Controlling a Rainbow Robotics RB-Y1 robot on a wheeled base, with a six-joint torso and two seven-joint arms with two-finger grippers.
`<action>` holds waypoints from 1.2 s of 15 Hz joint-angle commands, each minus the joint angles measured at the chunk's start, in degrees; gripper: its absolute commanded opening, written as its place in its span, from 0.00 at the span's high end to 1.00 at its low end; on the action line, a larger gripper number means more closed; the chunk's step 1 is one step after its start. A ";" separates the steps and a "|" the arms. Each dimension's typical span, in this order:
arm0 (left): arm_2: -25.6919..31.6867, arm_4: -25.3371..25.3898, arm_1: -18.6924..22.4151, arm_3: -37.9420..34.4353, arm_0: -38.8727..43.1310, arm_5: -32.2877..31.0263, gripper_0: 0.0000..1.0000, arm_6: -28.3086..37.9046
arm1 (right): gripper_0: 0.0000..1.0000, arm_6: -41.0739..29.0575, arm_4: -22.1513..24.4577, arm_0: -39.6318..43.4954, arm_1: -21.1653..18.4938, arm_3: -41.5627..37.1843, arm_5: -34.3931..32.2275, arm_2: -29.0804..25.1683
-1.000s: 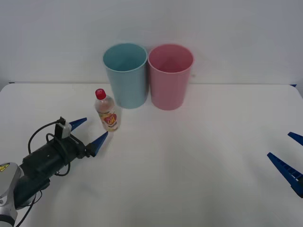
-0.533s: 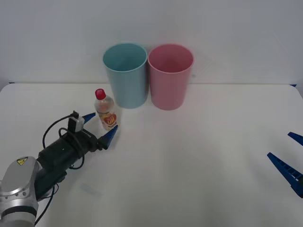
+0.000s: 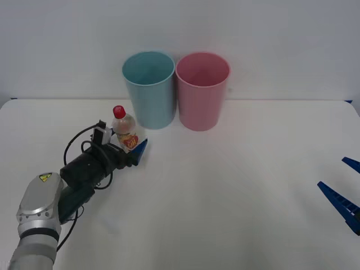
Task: Grasp the object on the table and drop it into the matching bin: aluminum can to the light blue bin, PET bottle to the pink bin.
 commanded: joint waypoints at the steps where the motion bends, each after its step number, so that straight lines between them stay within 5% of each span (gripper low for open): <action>1: 0.10 -0.93 0.00 2.37 -2.40 0.42 0.00 0.47 | 0.00 0.00 0.00 0.00 0.00 0.00 0.00 0.00; 6: 0.80 -1.28 0.18 4.22 -4.24 1.03 0.00 0.99 | 0.00 0.00 0.00 0.00 0.00 0.00 0.00 0.00; 7: 0.71 -1.28 0.18 4.22 -4.24 1.03 0.27 0.90 | 0.00 0.00 0.00 0.00 0.00 0.00 0.00 0.00; 8: 0.71 -1.28 0.18 4.22 -4.24 1.03 0.75 0.64 | 0.00 0.00 0.00 0.00 0.00 0.00 0.00 0.00; 10: 0.71 -1.28 0.27 4.22 -4.24 0.24 1.00 0.29 | 0.00 0.00 0.00 0.00 0.00 0.00 0.00 0.00; 18: -0.08 0.82 2.38 4.22 -3.89 0.15 1.00 1.96 | 0.00 0.00 0.00 0.00 0.00 0.00 0.00 0.00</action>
